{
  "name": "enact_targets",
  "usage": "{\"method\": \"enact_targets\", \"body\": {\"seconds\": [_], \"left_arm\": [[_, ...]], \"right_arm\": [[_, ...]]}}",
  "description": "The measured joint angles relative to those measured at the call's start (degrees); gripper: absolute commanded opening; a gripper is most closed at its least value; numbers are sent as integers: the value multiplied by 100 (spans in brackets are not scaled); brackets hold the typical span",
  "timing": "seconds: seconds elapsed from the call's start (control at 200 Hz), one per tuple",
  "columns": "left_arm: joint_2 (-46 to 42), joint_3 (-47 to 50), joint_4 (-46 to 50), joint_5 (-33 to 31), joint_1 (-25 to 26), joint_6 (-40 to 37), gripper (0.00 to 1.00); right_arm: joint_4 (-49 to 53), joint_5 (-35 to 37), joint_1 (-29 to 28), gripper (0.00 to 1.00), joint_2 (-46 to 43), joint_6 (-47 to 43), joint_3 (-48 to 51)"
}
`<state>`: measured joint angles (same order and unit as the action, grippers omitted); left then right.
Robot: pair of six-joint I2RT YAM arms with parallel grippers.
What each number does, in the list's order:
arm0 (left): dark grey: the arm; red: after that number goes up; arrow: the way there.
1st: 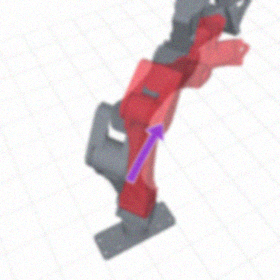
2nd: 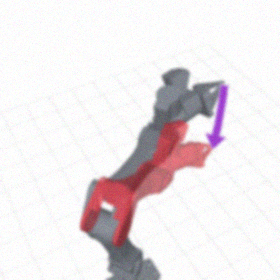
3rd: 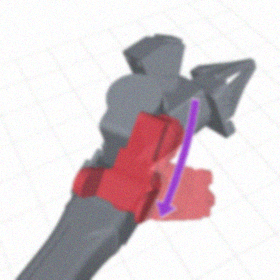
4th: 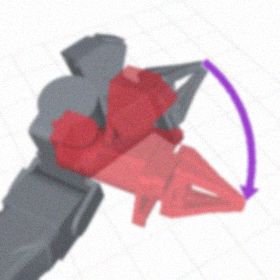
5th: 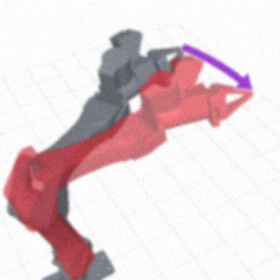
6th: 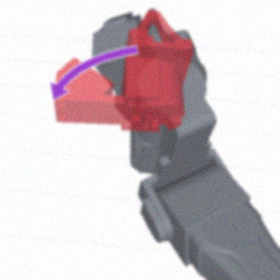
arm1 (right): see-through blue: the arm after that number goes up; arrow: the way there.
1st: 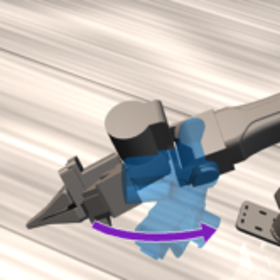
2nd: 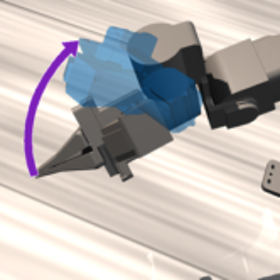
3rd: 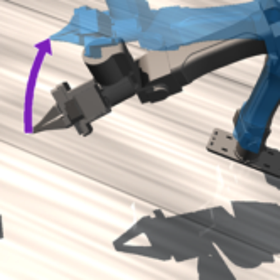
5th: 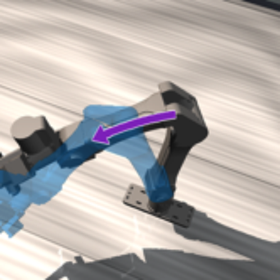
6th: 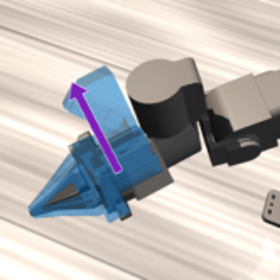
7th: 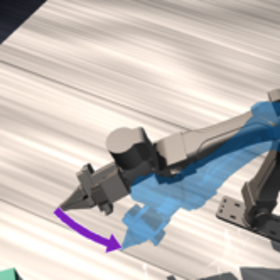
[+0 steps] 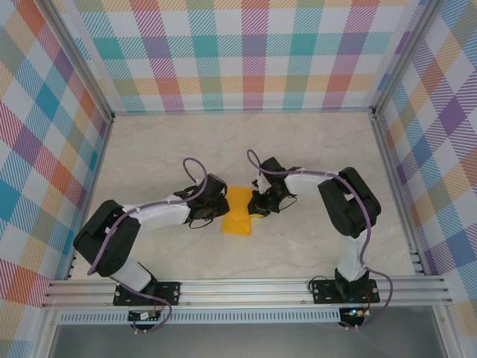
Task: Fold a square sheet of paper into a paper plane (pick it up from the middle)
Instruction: Fold the triangle a second time at the center of the table.
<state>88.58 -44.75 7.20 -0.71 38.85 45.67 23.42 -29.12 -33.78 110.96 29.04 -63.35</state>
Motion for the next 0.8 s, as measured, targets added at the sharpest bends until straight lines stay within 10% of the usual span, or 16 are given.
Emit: {"method": "enact_targets", "body": {"seconds": [0.8], "left_arm": [[739, 129, -885, 1263, 68, 149, 12]], "right_arm": [[48, -24, 0, 8, -11, 4, -44]]}}
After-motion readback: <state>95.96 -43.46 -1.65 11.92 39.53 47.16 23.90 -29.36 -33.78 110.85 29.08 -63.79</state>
